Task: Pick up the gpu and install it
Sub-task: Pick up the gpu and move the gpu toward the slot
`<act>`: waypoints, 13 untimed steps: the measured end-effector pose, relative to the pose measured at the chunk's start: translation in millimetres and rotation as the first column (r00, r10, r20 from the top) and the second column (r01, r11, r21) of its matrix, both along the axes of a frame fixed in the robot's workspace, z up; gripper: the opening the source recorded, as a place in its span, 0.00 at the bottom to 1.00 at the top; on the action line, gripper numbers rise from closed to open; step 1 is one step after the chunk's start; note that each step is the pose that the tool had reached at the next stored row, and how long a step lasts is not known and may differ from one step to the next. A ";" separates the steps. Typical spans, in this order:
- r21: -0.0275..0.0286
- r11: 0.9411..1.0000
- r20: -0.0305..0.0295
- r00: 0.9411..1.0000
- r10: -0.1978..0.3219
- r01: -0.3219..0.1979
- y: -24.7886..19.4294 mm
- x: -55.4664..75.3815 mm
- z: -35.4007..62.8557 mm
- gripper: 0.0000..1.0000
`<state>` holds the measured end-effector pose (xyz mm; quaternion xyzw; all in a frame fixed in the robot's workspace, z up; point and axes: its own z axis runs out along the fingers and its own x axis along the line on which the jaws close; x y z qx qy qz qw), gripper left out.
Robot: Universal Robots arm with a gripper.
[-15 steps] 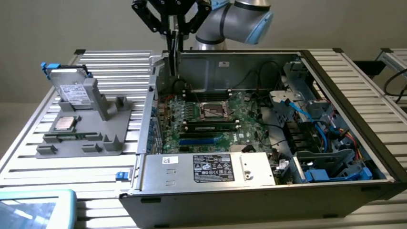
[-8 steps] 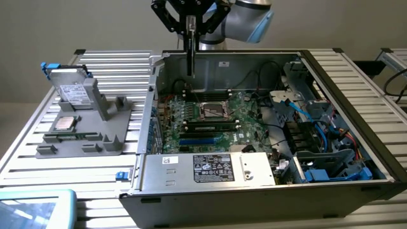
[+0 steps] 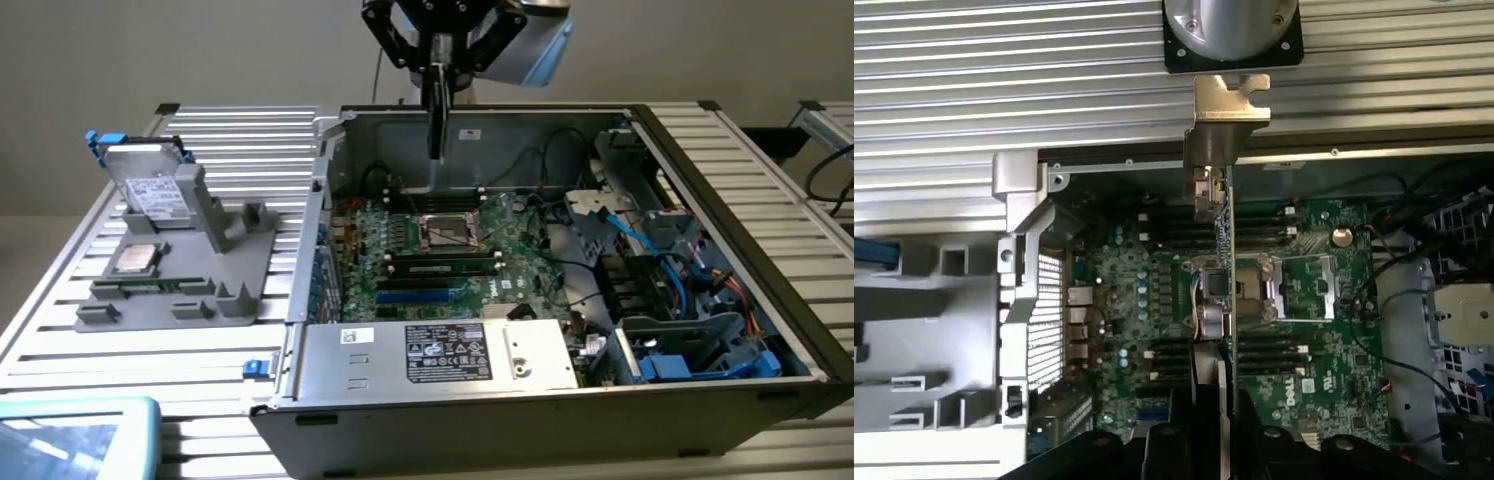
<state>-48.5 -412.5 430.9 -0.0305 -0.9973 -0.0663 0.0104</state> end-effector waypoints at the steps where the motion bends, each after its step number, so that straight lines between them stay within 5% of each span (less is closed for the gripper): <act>1: 0.000 1.000 -0.001 1.000 0.000 0.000 -0.9 3.8 -0.1 0.27; 8: 0.000 1.000 -0.009 1.000 0.000 0.000 -6.6 28.7 -0.9 0.27; 13: 0.000 1.000 -0.010 1.000 0.000 0.000 -7.0 31.6 -1.1 0.27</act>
